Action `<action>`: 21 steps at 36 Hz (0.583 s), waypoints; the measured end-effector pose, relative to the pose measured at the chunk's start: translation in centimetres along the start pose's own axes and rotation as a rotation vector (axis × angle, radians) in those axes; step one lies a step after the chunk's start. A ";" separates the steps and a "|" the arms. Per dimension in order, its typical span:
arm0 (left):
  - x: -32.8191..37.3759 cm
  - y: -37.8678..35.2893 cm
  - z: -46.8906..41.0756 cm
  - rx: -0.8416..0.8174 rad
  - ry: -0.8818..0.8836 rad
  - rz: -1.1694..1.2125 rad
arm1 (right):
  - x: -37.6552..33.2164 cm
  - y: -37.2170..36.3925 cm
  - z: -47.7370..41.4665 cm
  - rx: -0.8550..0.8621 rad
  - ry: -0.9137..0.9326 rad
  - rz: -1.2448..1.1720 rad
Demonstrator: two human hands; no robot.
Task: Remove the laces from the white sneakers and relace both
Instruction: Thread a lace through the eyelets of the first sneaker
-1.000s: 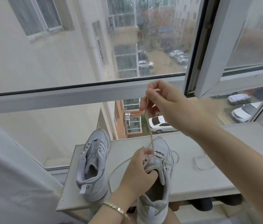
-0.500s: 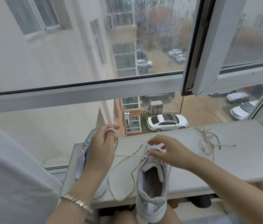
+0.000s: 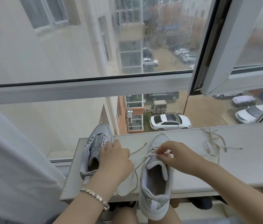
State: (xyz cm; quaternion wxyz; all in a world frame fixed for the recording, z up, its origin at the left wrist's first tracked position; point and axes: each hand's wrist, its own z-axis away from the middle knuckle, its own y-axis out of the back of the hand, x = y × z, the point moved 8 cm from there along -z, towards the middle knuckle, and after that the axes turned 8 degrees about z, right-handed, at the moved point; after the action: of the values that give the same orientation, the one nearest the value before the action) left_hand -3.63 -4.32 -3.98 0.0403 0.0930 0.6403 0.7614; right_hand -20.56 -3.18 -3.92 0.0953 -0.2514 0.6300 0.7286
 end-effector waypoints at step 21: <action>-1.0 3.3 -3.6 0.061 0.076 1.422 | 3.0 -0.9 1.9 0.071 -0.295 -0.213</action>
State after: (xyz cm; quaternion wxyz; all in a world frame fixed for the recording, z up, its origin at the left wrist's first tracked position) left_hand -3.21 -8.61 -1.39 -0.4910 0.4628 0.4465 0.5877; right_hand -23.21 -1.67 -5.99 0.2723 -0.2036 0.6042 0.7207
